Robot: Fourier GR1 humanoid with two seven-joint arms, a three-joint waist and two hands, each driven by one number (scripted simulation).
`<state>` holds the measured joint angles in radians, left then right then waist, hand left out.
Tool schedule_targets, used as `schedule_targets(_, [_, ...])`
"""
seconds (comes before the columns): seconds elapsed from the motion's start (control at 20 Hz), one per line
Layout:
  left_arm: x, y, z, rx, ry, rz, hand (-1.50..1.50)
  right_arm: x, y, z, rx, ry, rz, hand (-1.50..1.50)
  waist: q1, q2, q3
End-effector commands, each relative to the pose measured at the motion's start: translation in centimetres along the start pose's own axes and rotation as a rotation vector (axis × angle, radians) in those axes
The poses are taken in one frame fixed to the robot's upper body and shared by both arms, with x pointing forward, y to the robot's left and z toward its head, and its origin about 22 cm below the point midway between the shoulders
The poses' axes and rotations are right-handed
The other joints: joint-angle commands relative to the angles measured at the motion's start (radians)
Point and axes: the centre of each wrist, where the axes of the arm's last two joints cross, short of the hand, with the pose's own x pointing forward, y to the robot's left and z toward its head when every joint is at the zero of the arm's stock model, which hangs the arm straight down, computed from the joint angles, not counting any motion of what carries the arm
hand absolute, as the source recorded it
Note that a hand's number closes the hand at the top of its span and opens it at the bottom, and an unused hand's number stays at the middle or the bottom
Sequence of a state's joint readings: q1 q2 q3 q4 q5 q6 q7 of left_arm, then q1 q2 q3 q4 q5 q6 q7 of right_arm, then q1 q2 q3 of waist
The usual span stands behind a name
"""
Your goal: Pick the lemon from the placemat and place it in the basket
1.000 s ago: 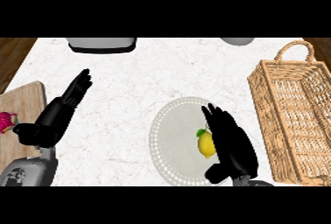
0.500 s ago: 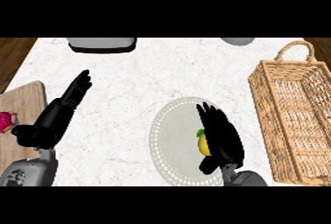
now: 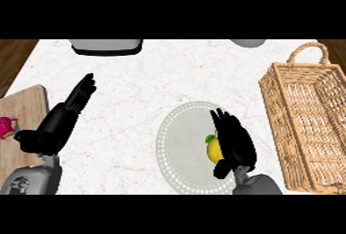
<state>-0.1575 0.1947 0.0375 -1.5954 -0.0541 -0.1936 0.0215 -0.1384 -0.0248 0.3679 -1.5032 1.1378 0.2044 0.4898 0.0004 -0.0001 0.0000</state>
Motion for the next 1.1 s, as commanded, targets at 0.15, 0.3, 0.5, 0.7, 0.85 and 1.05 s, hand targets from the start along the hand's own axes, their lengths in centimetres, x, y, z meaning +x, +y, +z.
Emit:
schedule_targets(0.15, [0.4, 1.0, -1.2, -0.01, 0.007, -0.011, 0.0, -1.1, 1.0, -0.8, 0.059, -0.009, -0.015, -1.5, -0.001, 0.0, 0.0])
schedule_targets(0.3, [0.2, 1.8, -0.2, -0.002, -0.005, -0.002, 0.0, -1.3, 1.6, 0.5, 0.105, -0.018, 0.008, -1.5, -0.002, 0.0, 0.0])
schedule_targets(0.5, [-1.1, 0.6, -0.9, -0.002, -0.017, -0.009, 0.0, -0.4, 1.7, -1.8, 0.158, -0.042, 0.073, 1.5, -0.001, 0.001, 0.0])
schedule_targets(0.7, [1.0, 2.3, -0.7, -0.011, -0.01, 0.005, 0.0, -0.4, 3.3, -1.0, 0.148, -0.043, 0.078, 1.5, 0.001, 0.0, 0.0])
schedule_targets(0.85, [-0.8, -0.4, -1.5, -0.005, -0.001, 0.004, 0.0, 0.9, 5.6, -0.3, 0.153, -0.107, 0.184, 1.5, -0.001, 0.002, 0.0])
schedule_targets(1.05, [0.9, 1.0, -1.6, -0.002, 0.001, -0.004, 0.0, 0.9, 4.6, -1.1, 0.055, -0.145, 0.215, 1.5, 0.002, 0.001, 0.0])
